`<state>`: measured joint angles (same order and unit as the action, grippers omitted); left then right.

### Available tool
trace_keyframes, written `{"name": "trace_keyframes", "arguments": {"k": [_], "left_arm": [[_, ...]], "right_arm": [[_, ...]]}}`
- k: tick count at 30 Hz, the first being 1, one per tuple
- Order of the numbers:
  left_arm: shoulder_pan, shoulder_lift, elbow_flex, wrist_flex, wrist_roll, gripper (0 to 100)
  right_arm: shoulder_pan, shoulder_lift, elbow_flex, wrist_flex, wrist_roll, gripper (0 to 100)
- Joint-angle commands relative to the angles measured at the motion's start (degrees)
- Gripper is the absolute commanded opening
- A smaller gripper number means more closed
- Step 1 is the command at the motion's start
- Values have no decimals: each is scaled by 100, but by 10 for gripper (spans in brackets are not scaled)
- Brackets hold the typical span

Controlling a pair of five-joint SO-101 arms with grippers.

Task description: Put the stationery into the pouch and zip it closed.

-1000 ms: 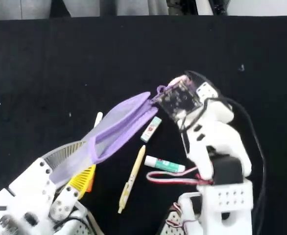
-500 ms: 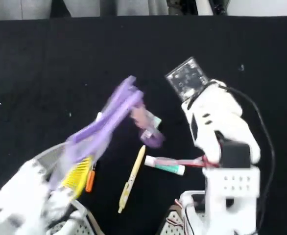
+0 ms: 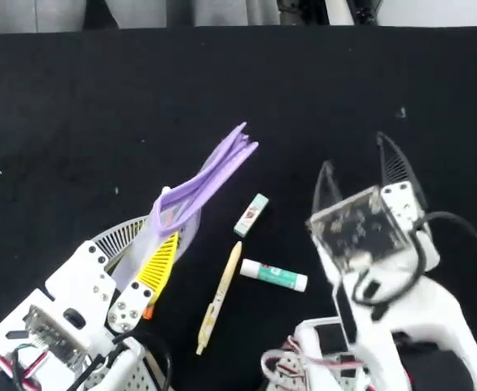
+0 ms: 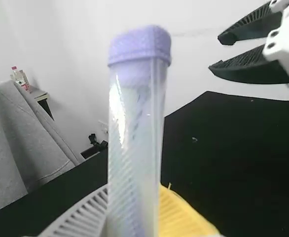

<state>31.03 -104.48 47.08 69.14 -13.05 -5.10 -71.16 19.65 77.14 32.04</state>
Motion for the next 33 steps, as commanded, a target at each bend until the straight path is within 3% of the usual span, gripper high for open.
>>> {"name": "trace_keyframes", "arguments": {"k": [1, 4, 9, 17, 22, 26, 33], "left_arm": [[57, 26, -215, -141, 62, 29], [57, 26, -224, -132, 62, 29], [66, 26, -207, -105, 62, 29], [75, 26, -171, -105, 352, 29], [66, 26, -171, -123, 413, 29], [66, 26, -198, -141, 413, 29], [66, 26, -215, -149, 422, 29]], "right_arm": [[-976, 22, -690, 448, -35, 230], [-1556, 40, -840, 598, 167, 230], [-1600, 541, -1059, 624, 1090, 230], [-1582, 2352, -2097, 791, 1442, 230], [-1574, 2730, -2229, 1090, 695, 230], [-1574, 2598, -1754, 721, 9, 229], [-1618, 1815, 189, -563, -35, 229]]}}
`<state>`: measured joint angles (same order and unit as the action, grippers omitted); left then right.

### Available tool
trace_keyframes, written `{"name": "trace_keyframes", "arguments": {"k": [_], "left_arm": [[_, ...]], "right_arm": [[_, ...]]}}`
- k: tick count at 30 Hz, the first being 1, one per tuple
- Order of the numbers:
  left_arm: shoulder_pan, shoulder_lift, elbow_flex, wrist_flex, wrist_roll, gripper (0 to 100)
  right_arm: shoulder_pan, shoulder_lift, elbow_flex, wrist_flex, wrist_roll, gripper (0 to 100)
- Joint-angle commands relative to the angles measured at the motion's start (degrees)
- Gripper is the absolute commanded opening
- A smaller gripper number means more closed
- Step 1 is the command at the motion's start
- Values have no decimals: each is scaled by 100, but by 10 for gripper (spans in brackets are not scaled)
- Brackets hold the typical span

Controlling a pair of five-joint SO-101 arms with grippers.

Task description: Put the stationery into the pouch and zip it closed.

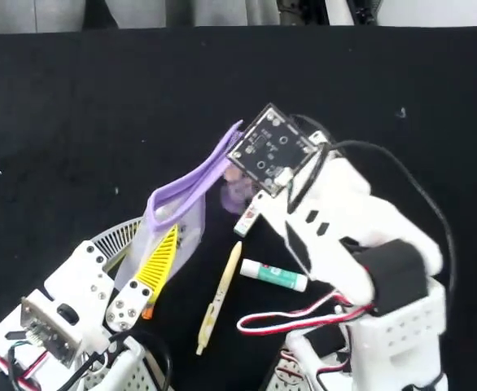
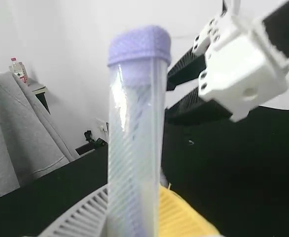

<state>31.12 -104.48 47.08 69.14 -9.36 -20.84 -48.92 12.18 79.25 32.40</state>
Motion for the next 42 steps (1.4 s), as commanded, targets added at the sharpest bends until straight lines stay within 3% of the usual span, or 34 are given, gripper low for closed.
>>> {"name": "trace_keyframes", "arguments": {"k": [1, 10, 16, 23, 29, 31, 34, 39, 42], "left_arm": [[57, 26, -215, -149, 53, 29], [57, 26, -171, -290, 53, 29], [57, 26, -171, -281, 53, 29], [57, 26, -163, -264, 53, 29], [57, 26, -163, -264, 53, 29], [57, 26, -163, -264, 53, 29], [57, 26, -163, -264, 53, 29], [57, 26, -163, -273, 53, 29], [57, 26, -163, -264, 53, 29]], "right_arm": [[-44, -497, 1218, -958, -70, 229], [-721, -1235, 2035, -1512, -387, 229], [-721, -1200, 2651, -2321, -404, 229], [-747, -1235, 3020, -2831, -941, 223], [-712, -1235, 2993, -2664, -905, 34], [-712, -1244, 2932, -2505, -853, 15], [-712, -1244, 2782, -2171, -712, 47], [-712, -1244, 2712, -1987, -826, 215], [-721, -1244, 2730, -1987, -826, 229]]}}
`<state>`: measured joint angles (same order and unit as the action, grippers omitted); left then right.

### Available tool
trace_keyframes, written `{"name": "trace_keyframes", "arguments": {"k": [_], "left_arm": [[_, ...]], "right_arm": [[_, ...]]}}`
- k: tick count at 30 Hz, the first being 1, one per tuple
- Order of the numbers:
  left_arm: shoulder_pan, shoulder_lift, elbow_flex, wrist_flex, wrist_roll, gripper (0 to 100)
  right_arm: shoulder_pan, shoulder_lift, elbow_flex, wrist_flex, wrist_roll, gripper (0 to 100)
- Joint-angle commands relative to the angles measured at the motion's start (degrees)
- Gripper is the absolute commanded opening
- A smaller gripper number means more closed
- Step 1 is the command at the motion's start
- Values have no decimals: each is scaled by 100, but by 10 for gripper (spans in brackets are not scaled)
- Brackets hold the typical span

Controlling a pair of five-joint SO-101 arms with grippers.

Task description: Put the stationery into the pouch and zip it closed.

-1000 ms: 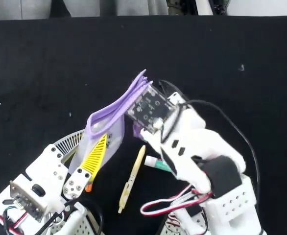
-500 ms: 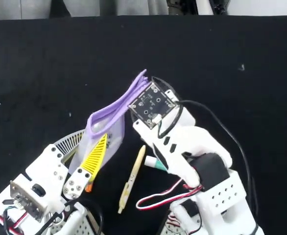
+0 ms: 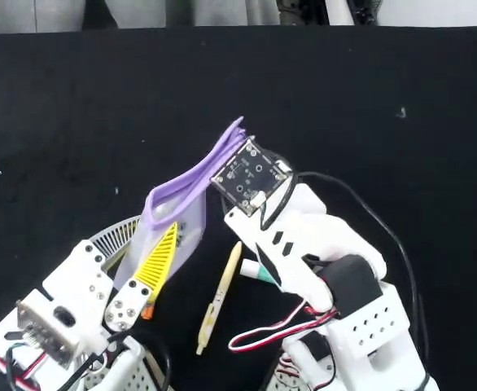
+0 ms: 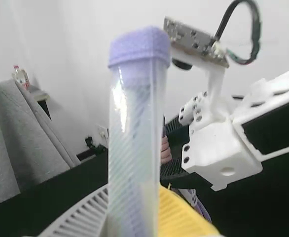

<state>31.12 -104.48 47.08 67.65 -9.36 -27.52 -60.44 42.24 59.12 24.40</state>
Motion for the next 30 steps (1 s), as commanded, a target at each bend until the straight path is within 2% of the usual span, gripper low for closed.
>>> {"name": "trace_keyframes", "arguments": {"k": [1, 13, 21, 27, 30], "left_arm": [[57, 26, -163, -114, 53, 29], [57, 26, -163, -114, 53, 29], [57, 26, -163, -114, 53, 29], [57, 26, -163, -105, 53, 29], [57, 26, -163, -105, 53, 29]], "right_arm": [[-53, -92, -277, 26, -26, 229], [-79, -875, -418, 360, -79, 229], [-79, -901, 338, -422, -97, 224], [-79, -919, 233, -422, -396, 98], [-79, -919, 233, -440, -396, 87]]}}
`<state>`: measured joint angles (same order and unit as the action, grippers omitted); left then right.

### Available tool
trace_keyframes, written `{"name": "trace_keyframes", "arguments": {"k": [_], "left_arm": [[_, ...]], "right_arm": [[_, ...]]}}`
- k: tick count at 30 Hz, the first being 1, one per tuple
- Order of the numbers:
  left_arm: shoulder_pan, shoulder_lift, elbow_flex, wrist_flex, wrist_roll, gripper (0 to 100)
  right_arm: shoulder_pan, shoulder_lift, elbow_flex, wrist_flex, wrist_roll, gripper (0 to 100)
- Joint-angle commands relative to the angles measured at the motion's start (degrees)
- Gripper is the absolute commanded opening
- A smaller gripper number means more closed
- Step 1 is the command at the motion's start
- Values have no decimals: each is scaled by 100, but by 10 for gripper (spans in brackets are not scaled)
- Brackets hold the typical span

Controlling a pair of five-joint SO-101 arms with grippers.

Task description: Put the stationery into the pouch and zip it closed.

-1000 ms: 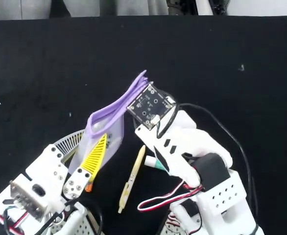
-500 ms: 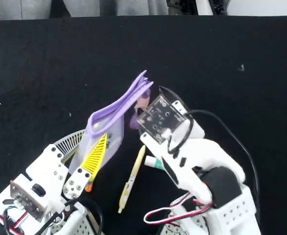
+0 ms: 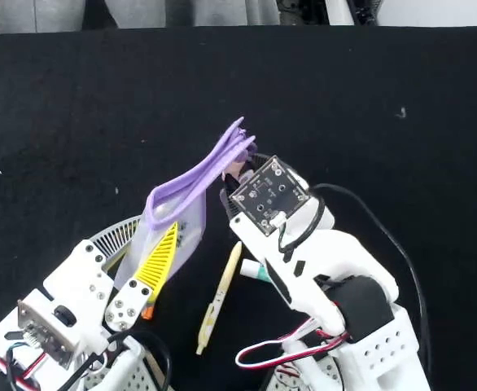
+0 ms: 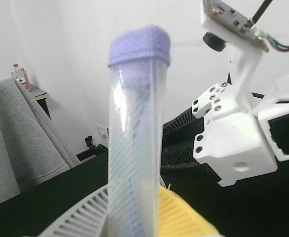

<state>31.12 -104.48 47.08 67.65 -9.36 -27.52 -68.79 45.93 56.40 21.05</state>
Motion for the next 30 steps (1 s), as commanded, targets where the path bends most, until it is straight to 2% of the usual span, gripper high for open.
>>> {"name": "trace_keyframes", "arguments": {"k": [1, 6, 8, 18, 25, 30], "left_arm": [[57, 26, -163, -105, 53, 29], [57, 26, -163, -105, 53, 29], [57, 26, -163, -105, 53, 29], [57, 26, -163, -105, 53, 29], [57, 26, -163, -105, 53, 29], [57, 26, 4, -149, 53, 29]], "right_arm": [[-79, -84, -127, -176, -62, 94], [-88, -84, 101, -510, -79, 154], [-88, -84, 189, -615, -299, 172], [-88, -84, 198, -607, -457, 172], [-62, -92, 198, -607, -466, 40], [-44, -92, -48, -387, -457, 11]]}}
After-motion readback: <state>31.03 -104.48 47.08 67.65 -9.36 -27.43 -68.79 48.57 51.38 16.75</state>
